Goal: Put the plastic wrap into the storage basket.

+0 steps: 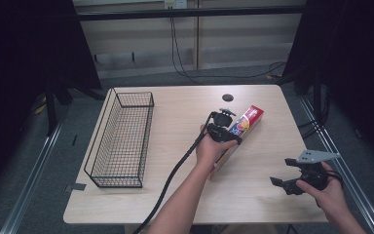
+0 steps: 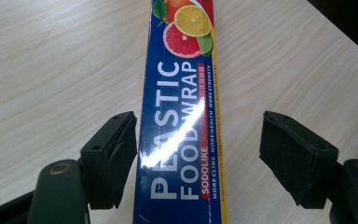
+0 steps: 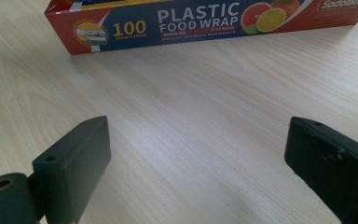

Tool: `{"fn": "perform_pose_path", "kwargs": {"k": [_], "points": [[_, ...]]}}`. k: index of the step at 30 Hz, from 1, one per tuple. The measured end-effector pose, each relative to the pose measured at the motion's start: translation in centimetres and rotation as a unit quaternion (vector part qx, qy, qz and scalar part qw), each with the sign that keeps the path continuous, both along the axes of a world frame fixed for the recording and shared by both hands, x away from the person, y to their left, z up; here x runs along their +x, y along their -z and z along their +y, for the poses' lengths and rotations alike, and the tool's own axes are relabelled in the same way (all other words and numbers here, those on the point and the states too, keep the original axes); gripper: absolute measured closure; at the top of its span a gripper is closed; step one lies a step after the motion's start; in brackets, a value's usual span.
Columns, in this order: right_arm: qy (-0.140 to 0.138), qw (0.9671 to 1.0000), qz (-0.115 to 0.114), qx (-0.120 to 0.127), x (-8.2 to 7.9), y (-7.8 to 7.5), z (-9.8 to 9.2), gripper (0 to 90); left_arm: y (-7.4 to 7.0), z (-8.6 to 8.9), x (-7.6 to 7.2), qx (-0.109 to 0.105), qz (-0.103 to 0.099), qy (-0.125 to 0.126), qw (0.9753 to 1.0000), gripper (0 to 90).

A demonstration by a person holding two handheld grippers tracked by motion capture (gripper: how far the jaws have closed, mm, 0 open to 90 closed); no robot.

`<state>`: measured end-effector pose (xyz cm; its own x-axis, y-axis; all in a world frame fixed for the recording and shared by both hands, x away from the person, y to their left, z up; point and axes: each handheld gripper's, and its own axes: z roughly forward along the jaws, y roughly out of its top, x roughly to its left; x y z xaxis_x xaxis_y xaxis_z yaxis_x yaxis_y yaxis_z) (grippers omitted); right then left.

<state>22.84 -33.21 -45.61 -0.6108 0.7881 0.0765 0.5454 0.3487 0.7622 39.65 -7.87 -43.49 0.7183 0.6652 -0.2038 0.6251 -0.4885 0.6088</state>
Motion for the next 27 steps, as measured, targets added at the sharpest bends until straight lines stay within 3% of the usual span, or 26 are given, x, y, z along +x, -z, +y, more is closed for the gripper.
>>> {"fn": "perform_pose_path", "kwargs": {"k": [12,25,27], "points": [[-0.004,1.0,0.001,-0.001,0.2,0.0,0.2,6.9,0.5,-0.8,0.4,0.003,0.005,-0.01,0.9999,26.8],[-0.008,1.0,0.001,-0.002,0.3,0.0,0.2,7.1,1.2,-1.0,1.2,0.021,0.017,-0.014,0.9995,25.6],[-0.007,1.0,0.002,-0.001,0.2,0.0,0.2,7.1,1.3,-1.1,1.3,0.012,0.016,-0.021,0.9996,25.5]]}}
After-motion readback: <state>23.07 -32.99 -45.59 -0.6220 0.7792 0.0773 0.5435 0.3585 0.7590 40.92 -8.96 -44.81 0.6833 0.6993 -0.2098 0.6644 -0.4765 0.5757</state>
